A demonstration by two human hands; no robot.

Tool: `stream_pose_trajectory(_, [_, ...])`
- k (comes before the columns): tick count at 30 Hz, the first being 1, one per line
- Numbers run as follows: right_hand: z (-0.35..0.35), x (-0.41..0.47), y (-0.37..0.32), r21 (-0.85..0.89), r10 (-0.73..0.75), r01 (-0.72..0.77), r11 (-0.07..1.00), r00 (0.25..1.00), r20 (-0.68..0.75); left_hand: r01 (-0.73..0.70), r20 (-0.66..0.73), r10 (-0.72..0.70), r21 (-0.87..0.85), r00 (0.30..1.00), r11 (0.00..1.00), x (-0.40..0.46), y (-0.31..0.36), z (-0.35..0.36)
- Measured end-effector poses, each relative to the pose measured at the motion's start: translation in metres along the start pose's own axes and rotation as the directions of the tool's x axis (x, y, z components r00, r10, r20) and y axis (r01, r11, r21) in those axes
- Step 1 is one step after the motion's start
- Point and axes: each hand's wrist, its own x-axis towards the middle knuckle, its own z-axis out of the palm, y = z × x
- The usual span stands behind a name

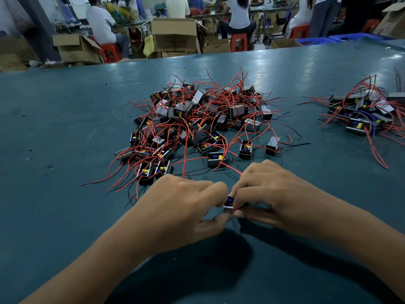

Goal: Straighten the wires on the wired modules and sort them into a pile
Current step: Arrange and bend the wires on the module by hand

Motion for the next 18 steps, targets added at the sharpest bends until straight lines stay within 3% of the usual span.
stream_pose_trajectory(7, [0.000, 0.001, 0.000, -0.024, 0.005, -0.005, 1.000, 1.000, 0.005, -0.089, 0.111, 0.086, 0.026, 0.990, 0.996, -0.003, -0.011, -0.005])
stream_pose_trajectory(14, [0.001, 0.002, 0.000, -0.064, -0.009, 0.008, 0.998, 1.000, -0.004, -0.061, 0.179, 0.060, 0.001, 0.982, 0.998, -0.005, -0.020, -0.012])
stream_pose_trajectory(18, [0.004, 0.001, -0.001, -0.021, 0.121, -0.121, 0.992, 0.993, 0.005, -0.029, 0.247, 0.040, -0.048, 0.968, 0.998, -0.009, -0.025, -0.015])
